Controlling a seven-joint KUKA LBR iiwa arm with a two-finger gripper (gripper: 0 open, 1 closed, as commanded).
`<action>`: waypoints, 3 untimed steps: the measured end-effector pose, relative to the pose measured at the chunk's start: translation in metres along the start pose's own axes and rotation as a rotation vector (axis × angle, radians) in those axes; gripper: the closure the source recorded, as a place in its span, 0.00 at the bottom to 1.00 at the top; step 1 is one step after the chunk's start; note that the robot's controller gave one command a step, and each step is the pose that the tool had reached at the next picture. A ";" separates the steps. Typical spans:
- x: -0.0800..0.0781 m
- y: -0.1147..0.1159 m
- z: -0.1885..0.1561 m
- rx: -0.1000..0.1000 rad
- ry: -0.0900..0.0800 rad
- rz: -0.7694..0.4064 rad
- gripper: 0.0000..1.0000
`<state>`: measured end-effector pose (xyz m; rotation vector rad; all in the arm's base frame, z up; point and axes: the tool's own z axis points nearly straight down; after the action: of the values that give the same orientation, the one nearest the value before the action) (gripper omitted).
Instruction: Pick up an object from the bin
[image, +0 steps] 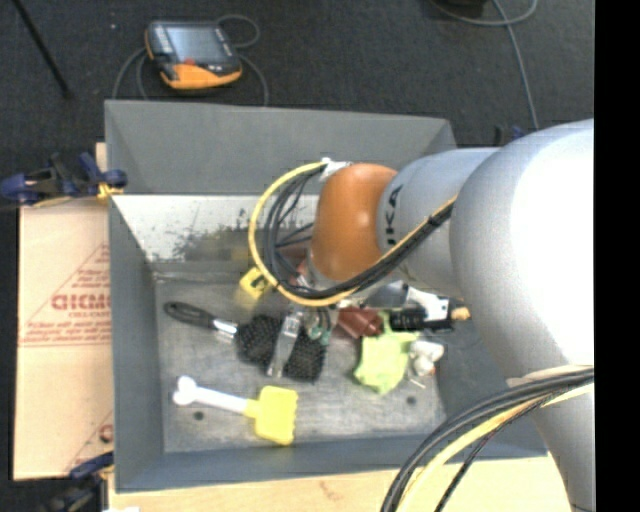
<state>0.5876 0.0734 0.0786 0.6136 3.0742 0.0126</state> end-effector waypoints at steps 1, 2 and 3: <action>0.001 -0.002 -0.012 0.009 0.007 -0.001 1.00; 0.000 -0.003 -0.029 0.010 0.006 0.000 1.00; -0.001 -0.002 -0.040 0.008 0.002 0.000 1.00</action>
Offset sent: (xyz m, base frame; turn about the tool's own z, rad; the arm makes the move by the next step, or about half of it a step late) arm 0.0001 0.0001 0.0301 0.0000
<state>0.5871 0.0706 0.1183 0.6142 3.0778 0.0013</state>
